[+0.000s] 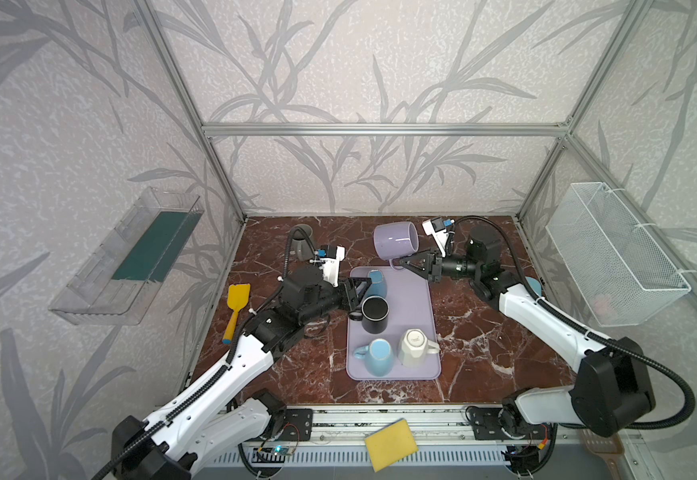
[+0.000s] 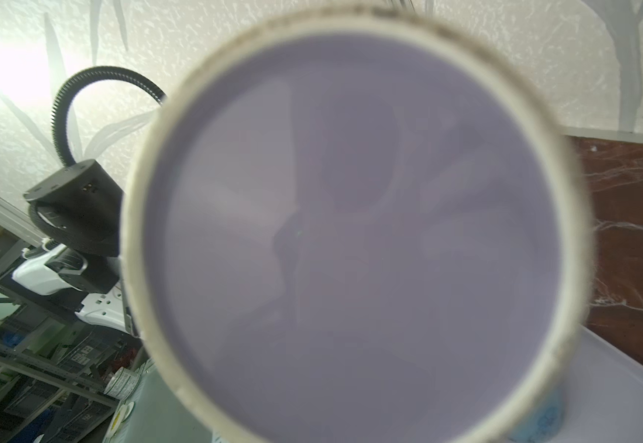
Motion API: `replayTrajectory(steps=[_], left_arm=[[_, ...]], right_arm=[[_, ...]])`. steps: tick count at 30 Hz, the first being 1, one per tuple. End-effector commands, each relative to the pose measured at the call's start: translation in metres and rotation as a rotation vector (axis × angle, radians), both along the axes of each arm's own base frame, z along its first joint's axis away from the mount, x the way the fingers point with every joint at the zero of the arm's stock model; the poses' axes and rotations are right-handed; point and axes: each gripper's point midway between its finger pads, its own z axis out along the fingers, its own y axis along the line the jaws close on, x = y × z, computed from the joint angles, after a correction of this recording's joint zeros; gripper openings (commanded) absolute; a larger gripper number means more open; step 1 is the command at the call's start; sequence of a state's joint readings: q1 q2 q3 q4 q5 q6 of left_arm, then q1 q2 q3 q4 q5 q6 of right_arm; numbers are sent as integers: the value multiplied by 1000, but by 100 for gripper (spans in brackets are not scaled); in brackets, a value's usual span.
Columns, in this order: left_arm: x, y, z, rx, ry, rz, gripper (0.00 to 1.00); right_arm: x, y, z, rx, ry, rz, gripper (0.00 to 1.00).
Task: Turn the mug right side up
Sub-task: 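Hold the lavender mug with the right gripper while the left gripper grasps its rim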
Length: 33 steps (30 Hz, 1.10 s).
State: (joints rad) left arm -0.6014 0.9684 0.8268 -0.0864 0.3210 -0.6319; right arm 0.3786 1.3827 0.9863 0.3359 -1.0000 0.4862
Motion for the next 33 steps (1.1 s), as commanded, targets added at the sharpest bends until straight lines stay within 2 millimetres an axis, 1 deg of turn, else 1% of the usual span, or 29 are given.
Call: replayTrajectory(steps=[1,4,7,22,33], left_arm=[[-3,-15,26,-112,-48,-62,39],[-5,-20,35,-173,-69,-85,38],[-6,-21,40,-196,-87,-95,37],[-8,-40,79,-332,-149,-197,37],[-10,-47,95,-374,-198,-244,38]], right_arm=[[-22,-3,61,121,-162,57,0],[-28,-4,69,137,-170,70,0],[-35,-4,75,144,-184,80,0],[-51,1,86,147,-210,98,0],[-61,3,96,176,-226,118,0]])
